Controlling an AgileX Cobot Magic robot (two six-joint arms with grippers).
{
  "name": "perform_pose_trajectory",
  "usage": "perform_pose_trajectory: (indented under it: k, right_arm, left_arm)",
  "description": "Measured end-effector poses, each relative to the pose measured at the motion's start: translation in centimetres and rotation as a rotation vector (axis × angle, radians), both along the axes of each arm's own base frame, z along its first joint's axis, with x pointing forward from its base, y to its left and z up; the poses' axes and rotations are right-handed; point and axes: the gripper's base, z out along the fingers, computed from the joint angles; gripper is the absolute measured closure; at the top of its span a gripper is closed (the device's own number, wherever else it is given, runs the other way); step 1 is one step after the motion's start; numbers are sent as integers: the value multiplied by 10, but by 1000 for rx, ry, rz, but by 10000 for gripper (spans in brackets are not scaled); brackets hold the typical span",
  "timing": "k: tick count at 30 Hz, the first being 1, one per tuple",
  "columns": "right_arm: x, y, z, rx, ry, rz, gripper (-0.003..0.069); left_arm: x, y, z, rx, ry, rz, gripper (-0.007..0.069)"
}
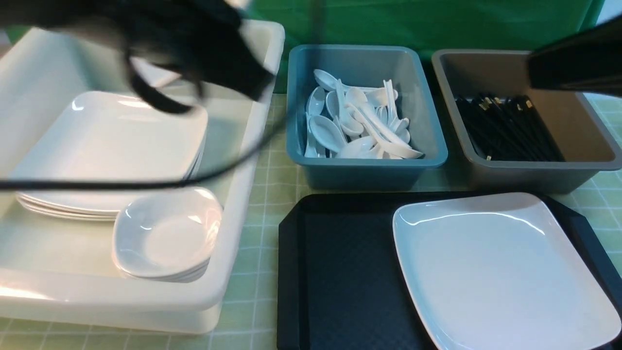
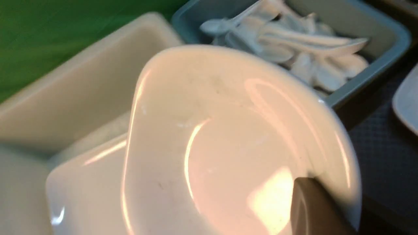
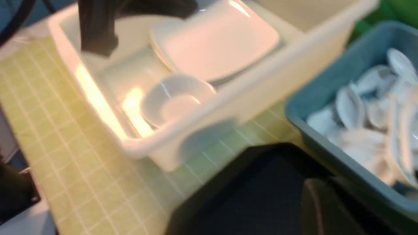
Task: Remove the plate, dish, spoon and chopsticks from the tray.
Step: Use the left arm to put the small plate into the large storage box on the left, then use the left arm to grab a plate from the dinner plate
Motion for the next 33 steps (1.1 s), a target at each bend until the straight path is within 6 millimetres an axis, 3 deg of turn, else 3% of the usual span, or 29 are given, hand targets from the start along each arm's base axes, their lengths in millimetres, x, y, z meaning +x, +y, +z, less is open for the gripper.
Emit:
perform_pose_trajectory:
  k: [3,4,8,13,17,21,22,25,26,28,31,33]
  right_arm:
    - [6,37,-11,-32,34,140,652]
    - [6,41,-13,-37,41,152,652]
    - [8,71,-33,-114,99,209,652]
    - [13,76,-41,-164,116,183,652]
    - [13,75,-40,-162,113,175,650]
    - [10,73,-37,-167,104,177,648]
    - [8,71,-37,-183,100,180,647]
    - [7,66,-38,-245,89,163,643]
    - [7,65,-38,-248,90,157,643]
    - [9,59,-40,-309,80,106,640]
    - [13,50,-41,-375,75,21,634]
    - [16,37,-41,-464,62,-82,627]
  left_arm:
    - [11,27,-33,3,151,93,622]
    - [12,27,-36,2,159,94,622]
    - [25,33,-94,6,301,78,622]
    - [28,29,-130,-19,348,36,604]
    - [30,27,-142,1,375,24,502]
    - [30,26,-140,-19,379,32,366]
    - [30,24,-132,-65,386,46,300]
    - [27,18,-104,-202,373,38,209]
    - [26,17,-99,-216,363,35,205]
    - [22,11,-71,-352,328,15,188]
    - [19,6,-51,-472,305,-1,200]
    - [20,-3,-41,-596,314,-28,286]
